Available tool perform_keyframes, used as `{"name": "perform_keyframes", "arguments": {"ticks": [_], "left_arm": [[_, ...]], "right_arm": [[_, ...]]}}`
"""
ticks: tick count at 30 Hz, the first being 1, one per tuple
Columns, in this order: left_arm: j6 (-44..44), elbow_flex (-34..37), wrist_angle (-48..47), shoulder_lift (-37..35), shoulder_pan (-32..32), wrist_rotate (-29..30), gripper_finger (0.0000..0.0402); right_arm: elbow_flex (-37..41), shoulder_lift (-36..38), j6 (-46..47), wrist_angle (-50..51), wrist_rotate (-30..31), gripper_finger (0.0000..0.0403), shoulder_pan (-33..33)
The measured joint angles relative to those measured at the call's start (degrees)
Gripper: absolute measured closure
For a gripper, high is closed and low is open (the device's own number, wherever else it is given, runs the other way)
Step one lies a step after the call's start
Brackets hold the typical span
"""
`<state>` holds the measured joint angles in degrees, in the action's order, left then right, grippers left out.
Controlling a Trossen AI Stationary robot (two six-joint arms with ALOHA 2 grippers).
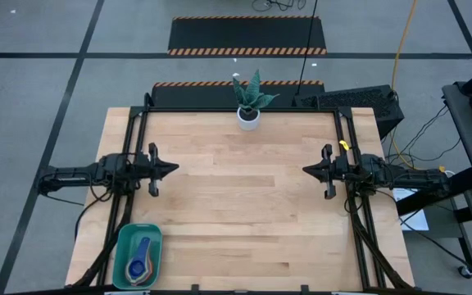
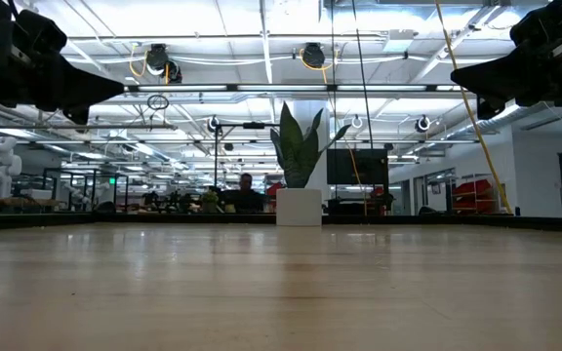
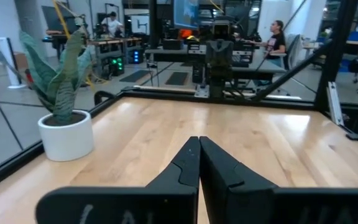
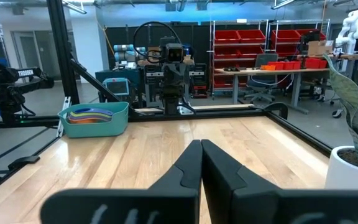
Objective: Nest measuring cups in basket
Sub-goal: Return to Home Position
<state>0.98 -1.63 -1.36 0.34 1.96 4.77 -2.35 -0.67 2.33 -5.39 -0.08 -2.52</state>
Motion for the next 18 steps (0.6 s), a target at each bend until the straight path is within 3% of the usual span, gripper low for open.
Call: {"name": "perform_keyframes", "arguments": {"ticks": [18], "left_arm": [[-1.08, 0.04, 0.02, 3.29, -0.07, -0.43, 0.0400]], "right_arm": [[0.00, 0.02, 0.00, 0.00, 0.00, 0.0403, 0.00]]}}
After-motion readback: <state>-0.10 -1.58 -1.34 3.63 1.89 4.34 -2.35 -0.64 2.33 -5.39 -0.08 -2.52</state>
